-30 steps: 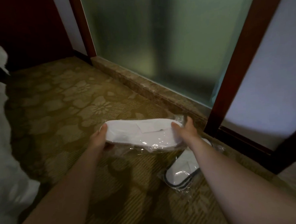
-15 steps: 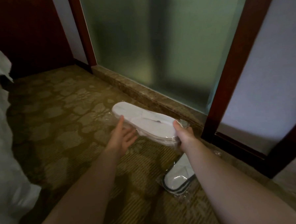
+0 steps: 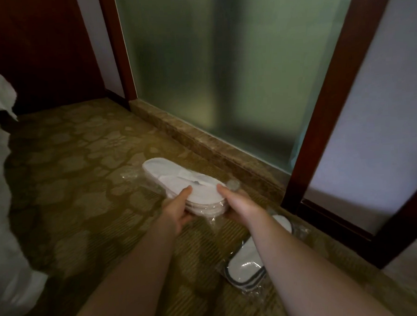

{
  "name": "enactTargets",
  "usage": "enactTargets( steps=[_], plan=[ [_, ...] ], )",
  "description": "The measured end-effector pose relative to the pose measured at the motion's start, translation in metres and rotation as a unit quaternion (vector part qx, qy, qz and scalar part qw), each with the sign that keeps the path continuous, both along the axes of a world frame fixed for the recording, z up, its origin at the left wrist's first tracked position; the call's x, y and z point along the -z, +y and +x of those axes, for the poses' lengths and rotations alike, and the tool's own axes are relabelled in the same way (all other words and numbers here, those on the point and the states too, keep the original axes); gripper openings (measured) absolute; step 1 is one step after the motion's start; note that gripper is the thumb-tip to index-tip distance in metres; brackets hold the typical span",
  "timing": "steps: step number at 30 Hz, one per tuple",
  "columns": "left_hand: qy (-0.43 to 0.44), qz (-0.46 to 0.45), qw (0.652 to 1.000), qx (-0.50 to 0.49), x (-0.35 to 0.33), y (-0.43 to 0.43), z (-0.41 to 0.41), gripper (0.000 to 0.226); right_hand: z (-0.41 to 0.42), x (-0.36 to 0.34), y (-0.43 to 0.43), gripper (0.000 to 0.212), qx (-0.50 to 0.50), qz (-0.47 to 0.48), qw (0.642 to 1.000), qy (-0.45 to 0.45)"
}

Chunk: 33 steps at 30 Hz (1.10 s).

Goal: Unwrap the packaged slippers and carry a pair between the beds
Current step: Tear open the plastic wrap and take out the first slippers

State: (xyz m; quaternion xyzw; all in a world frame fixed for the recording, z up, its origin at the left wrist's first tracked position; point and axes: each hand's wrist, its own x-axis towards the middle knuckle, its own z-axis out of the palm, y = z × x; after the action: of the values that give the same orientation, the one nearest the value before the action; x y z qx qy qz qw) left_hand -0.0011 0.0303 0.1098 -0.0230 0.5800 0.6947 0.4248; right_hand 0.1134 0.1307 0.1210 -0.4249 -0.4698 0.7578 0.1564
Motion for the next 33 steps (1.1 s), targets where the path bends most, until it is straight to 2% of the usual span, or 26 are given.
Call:
enactTargets(
  steps=[3, 5, 7, 10, 13, 17, 23, 26, 28, 30, 33],
  plan=[
    [-0.006, -0.017, 0.999, -0.034, 0.004, -0.004, -0.004, 0.058, 0.001, 0.001, -0.001, 0.059, 0.002, 0.104, 0.992, -0.077],
    [-0.004, -0.019, 0.999, -0.049, 0.003, -0.006, -0.006, 0.061, 0.001, 0.001, -0.002, 0.064, 0.011, 0.244, 0.961, -0.131],
    [0.003, -0.023, 0.998, -0.055, 0.003, -0.008, -0.006, 0.063, 0.003, -0.005, -0.004, 0.052, 0.016, 0.352, 0.925, -0.142],
    [0.006, -0.013, 0.998, -0.056, 0.001, -0.008, -0.006, 0.061, 0.002, -0.016, -0.006, 0.027, -0.053, 0.376, 0.92, -0.097],
    [-0.008, 0.0, 0.998, -0.068, 0.0, -0.009, -0.005, 0.061, -0.002, -0.021, -0.013, 0.024, -0.161, 0.408, 0.892, -0.112],
    [-0.007, -0.008, 0.994, -0.107, 0.0, -0.01, -0.006, 0.061, -0.009, -0.015, -0.023, 0.026, -0.248, 0.49, 0.821, -0.157],
    [-0.007, 0.007, 0.983, -0.182, -0.004, -0.011, -0.011, 0.066, -0.015, -0.017, -0.033, 0.039, -0.266, 0.623, 0.719, -0.152],
    [0.001, 0.003, 0.983, -0.182, -0.005, -0.013, -0.013, 0.066, -0.019, -0.016, -0.037, 0.032, -0.294, 0.648, 0.684, -0.159],
    [0.016, -0.008, 0.986, -0.164, -0.004, -0.014, -0.012, 0.065, -0.021, -0.014, -0.039, 0.02, -0.304, 0.659, 0.669, -0.161],
    [0.024, -0.006, 0.987, -0.16, -0.005, -0.013, -0.01, 0.063, -0.023, -0.014, -0.04, 0.017, -0.302, 0.661, 0.667, -0.163],
    [0.027, 0.005, 0.986, -0.162, -0.009, -0.011, -0.008, 0.063, -0.023, -0.013, -0.038, 0.03, -0.274, 0.641, 0.698, -0.16]
  ],
)
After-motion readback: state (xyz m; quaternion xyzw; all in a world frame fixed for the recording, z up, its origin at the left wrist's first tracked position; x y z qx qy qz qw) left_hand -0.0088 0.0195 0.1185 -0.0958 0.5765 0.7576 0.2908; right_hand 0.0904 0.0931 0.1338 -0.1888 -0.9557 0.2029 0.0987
